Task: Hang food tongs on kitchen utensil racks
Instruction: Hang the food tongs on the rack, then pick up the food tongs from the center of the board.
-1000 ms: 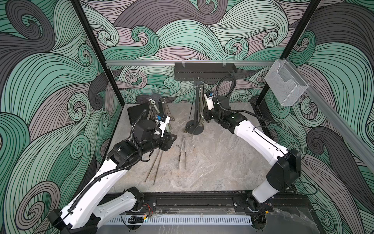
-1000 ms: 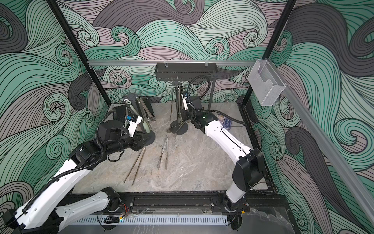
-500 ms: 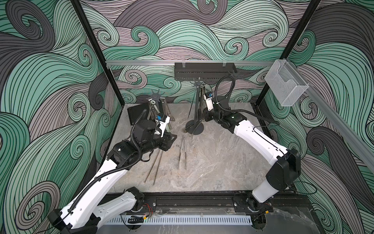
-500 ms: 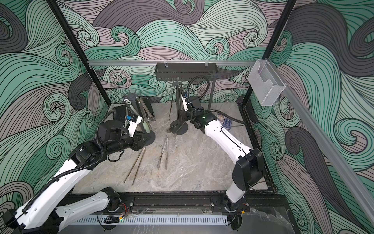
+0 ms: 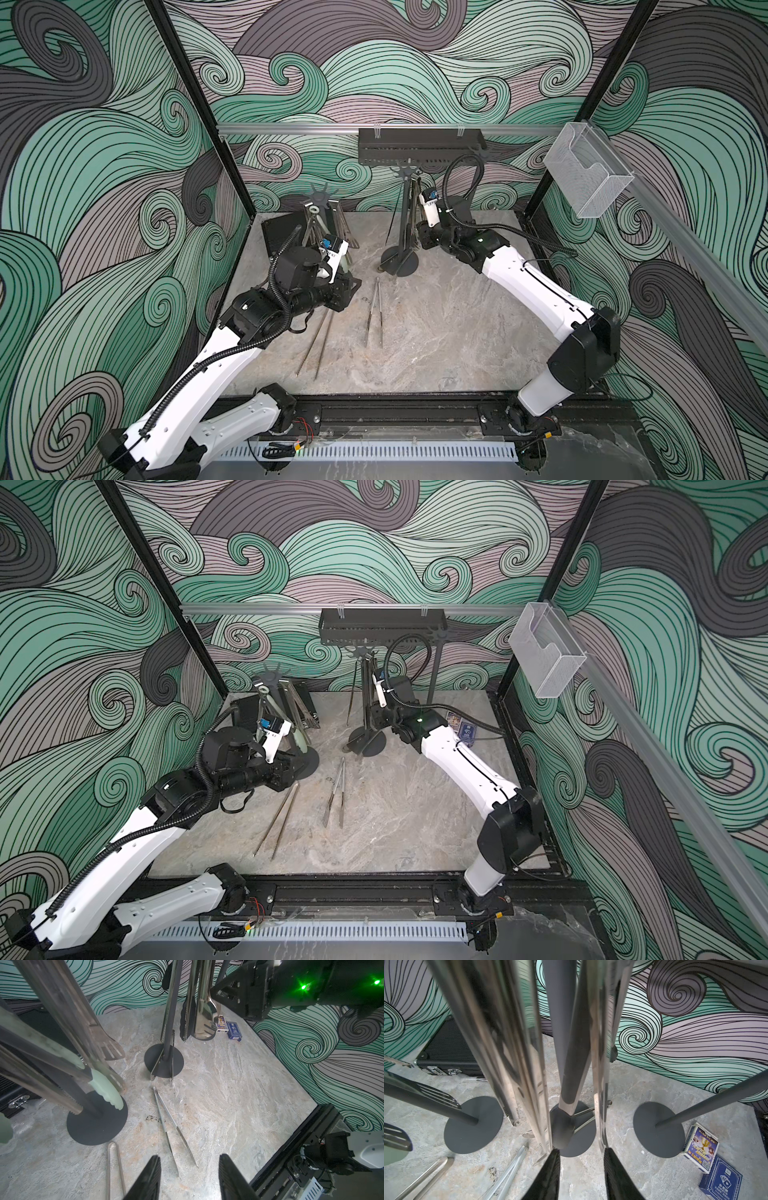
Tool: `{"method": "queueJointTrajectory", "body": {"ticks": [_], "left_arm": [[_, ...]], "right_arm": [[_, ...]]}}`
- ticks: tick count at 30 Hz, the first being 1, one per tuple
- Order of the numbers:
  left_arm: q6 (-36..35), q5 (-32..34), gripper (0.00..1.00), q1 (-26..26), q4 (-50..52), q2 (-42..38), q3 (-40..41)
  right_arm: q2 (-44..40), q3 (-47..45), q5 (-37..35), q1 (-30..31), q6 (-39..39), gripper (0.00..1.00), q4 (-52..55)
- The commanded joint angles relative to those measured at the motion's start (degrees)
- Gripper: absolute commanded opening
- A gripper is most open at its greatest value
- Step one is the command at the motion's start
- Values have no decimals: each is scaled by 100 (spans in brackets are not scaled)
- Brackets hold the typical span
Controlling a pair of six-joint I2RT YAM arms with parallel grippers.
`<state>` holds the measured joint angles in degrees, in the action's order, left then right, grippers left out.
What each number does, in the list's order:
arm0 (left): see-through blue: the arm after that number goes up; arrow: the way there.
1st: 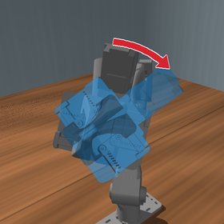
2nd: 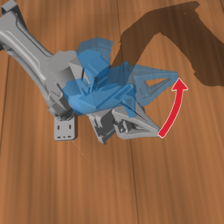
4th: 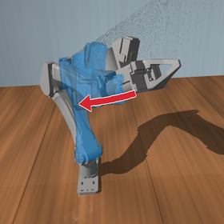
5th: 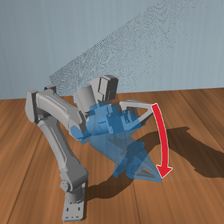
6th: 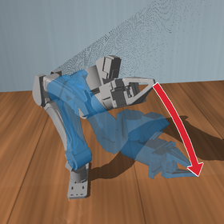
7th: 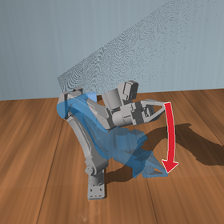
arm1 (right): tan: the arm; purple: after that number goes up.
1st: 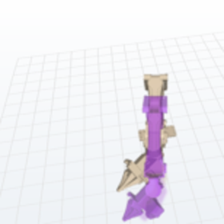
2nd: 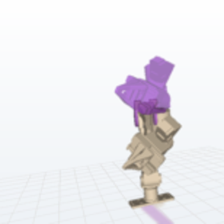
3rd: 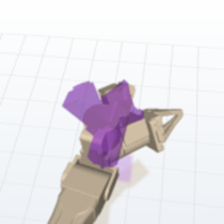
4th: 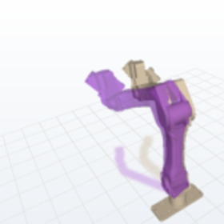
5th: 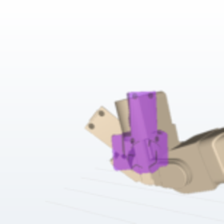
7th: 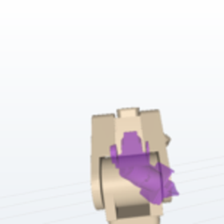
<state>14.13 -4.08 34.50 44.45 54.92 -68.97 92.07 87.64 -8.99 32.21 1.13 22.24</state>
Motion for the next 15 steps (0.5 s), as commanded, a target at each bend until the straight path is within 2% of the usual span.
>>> {"method": "queueJointTrajectory", "body": {"ticks": [1, 9, 15], "left_arm": [[76, 74, 46, -40, 595, -4, -284], [784, 90, 46, -40, 1995, 114, -196], [1313, 173, 44, -52, 2151, 312, 677]], "right_arm": [[-613, -123, -51, 14, 51, 42, 154], [-1960, -858, -230, -76, 67, 56, 515], [-3052, -1546, -62, -325, 268, 60, 696]]}}
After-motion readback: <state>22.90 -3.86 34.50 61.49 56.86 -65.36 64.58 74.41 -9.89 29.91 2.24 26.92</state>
